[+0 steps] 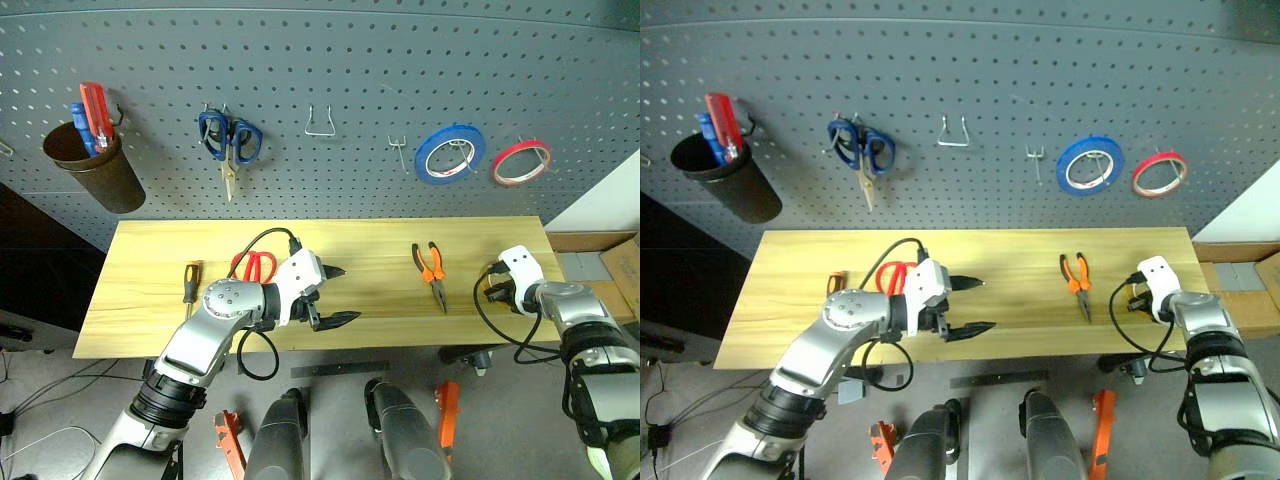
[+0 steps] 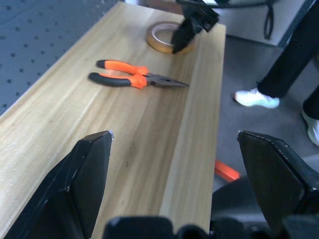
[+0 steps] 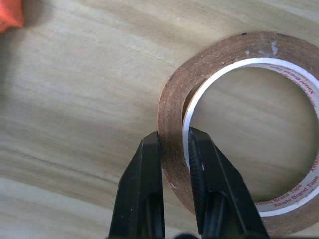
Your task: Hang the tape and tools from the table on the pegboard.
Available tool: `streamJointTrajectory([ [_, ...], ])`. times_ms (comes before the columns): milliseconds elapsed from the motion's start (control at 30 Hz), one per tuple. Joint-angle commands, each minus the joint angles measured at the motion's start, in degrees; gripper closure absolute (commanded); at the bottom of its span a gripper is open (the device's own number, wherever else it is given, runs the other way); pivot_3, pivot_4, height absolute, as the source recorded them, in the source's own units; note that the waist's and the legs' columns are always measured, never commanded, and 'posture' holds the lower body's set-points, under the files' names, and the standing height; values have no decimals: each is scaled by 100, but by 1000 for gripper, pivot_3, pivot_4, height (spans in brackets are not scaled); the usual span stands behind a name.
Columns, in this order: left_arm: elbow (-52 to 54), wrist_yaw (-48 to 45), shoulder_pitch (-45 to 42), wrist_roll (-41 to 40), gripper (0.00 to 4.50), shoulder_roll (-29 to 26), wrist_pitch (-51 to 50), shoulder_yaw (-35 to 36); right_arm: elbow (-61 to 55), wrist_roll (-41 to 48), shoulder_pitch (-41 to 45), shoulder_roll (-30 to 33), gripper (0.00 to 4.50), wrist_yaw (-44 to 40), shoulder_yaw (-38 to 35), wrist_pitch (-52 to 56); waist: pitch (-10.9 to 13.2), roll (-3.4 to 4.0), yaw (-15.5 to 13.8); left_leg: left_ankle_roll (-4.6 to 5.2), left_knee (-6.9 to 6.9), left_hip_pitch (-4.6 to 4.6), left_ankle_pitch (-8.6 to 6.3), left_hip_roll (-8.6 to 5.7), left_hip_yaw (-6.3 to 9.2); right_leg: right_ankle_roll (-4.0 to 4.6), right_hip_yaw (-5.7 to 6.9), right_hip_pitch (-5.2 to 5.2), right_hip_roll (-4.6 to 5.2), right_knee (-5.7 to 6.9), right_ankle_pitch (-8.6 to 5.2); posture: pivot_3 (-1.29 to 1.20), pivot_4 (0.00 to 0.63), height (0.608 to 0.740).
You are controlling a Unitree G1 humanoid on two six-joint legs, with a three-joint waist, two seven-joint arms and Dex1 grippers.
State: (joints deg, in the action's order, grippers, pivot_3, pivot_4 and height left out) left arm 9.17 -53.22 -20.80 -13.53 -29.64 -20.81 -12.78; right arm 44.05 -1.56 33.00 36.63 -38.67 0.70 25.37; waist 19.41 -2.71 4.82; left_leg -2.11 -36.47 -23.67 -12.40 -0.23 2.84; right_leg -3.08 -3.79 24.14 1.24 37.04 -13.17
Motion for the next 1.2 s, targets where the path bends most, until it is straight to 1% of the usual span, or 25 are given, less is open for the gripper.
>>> streamJointTrajectory([
  [33, 272, -6, 71, -193, 195, 14, 101, 212, -1623, 159, -762, 268, 4370, 21, -262, 610, 6, 12, -8, 0, 0, -11, 0, 0, 4, 2, 4, 9, 1, -1, 1, -130, 346, 740],
  [100, 293, 3, 82, -211, 195, 25, 115, 254, -2976, 225, -1309, 377, 4370, 137, -493, 1021, 19, 36, -6, 0, -1, -26, 0, -1, 10, 13, 2, 24, 5, 1, 8, -137, 342, 740],
  [200, 341, 18, 75, -321, 195, 52, 95, 370, -5439, 128, -2223, 404, 4371, 401, -731, 1619, 33, 60, 6, 2, -1, -31, -2, -8, 13, 6, -5, 29, 11, 2, 5, -147, 344, 740],
  [267, 351, 30, 69, -366, 195, 63, 90, 410, -6380, 49, -2521, 357, 4371, 586, -759, 1899, 33, 61, 37, 0, -1, -29, -3, -2, 13, -4, -8, 33, 6, 3, -1, -155, 343, 740],
  [300, 337, 66, 66, -389, 195, 74, 65, 461, -7030, -75, -2647, 233, 4371, 790, -645, 2005, 33, 61, 42, -1, -2, -28, -3, 2, 13, -5, -9, 33, 3, 4, 0, -166, 345, 740],
  [333, 321, 119, 64, -403, 195, 89, 36, 517, -7634, -317, -2753, 177, 4371, 992, -383, 1972, 33, 61, 49, -1, -2, -25, -3, 2, 11, -5, -10, 33, 1, 4, 0, -169, 345, 740],
  [367, 303, 155, 56, -412, 195, 100, 16, 557, -8051, -489, -2815, 146, 4371, 1138, -184, 1966, 33, 61, 50, -2, -2, -24, -3, 4, 7, -5, -7, 33, -2, 5, -1, -171, 345, 740],
  [467, 270, 321, 19, -452, 195, 171, 50, 692, -8828, -1055, -2710, -140, 4371, 1588, 750, 1845, 33, 60, 57, -4, -1, -25, -2, 8, 1, -6, -5, 36, -6, 4, -1, -173, 342, 740],
  [567, 318, 436, -32, -559, 195, 258, 45, 840, -8807, -1507, -2293, -354, 4371, 1843, 1349, 1557, 33, 60, 49, -4, -2, -35, -2, 1, 1, -6, -7, 45, 2, -2, -1, -169, 339, 740],
  [667, 377, 524, -97, -686, 195, 308, 18, 1001, -8278, -1658, -1679, -598, 4371, 1946, 1585, 1211, 33, 60, 31, -3, -23, -69, -2, -1, 6, -9, -7, 75, 5, 3, 2, -158, 333, 740],
  [733, 413, 559, -124, -717, 195, 309, 31, 1054, -7833, -1679, -1321, -680, 4371, 1944, 1601, 926, 33, 60, 22, -4, -39, -99, -2, 1, 8, -9, 4, 102, 4, 11, 6, -146, 330, 740],
  [767, 431, 588, -142, -727, 195, 311, 50, 1081, -7626, -1673, -1153, -714, 4371, 1938, 1586, 800, 33, 60, 18, -4, -41, -105, -2, 1, 9, 4, 7, 106, 5, 13, 14, -143, 329, 740],
  [800, 459, 640, -159, -746, 195, 325, 47, 1119, -7403, -1671, -983, -734, 4371, 1926, 1583, 645, 33, 60, 16, -3, -43, -108, -2, 1, 9, 17, 8, 108, 5, 13, 22, -140, 329, 740],
  [967, 646, 844, -220, -872, 195, 416, 17, 1225, -6349, -1603, -395, -894, 4371, 1940, 1527, -49, 33, 60, 10, -1, -45, -113, -3, -2, 9, 23, 9, 111, 8, 13, 26, -119, 323, 740],
  [1100, 743, 993, -271, -939, 195, 469, -39, 1274, -5793, -1632, -69, -1059, 4372, 1955, 1568, -465, 33, 59, 9, 0, -50, -113, -3, -2, 10, 26, 11, 110, 8, 20, 29, -114, 321, 740],
  [1200, 777, 1034, -275, -928, 195, 444, -13, 1254, -5669, -1689, 53, -1160, 4372, 1948, 1571, -627, 33, 60, 8, 0, -51, -112, -3, -2, 8, 29, 11, 111, 8, 27, 30, -108, 320, 740],
])
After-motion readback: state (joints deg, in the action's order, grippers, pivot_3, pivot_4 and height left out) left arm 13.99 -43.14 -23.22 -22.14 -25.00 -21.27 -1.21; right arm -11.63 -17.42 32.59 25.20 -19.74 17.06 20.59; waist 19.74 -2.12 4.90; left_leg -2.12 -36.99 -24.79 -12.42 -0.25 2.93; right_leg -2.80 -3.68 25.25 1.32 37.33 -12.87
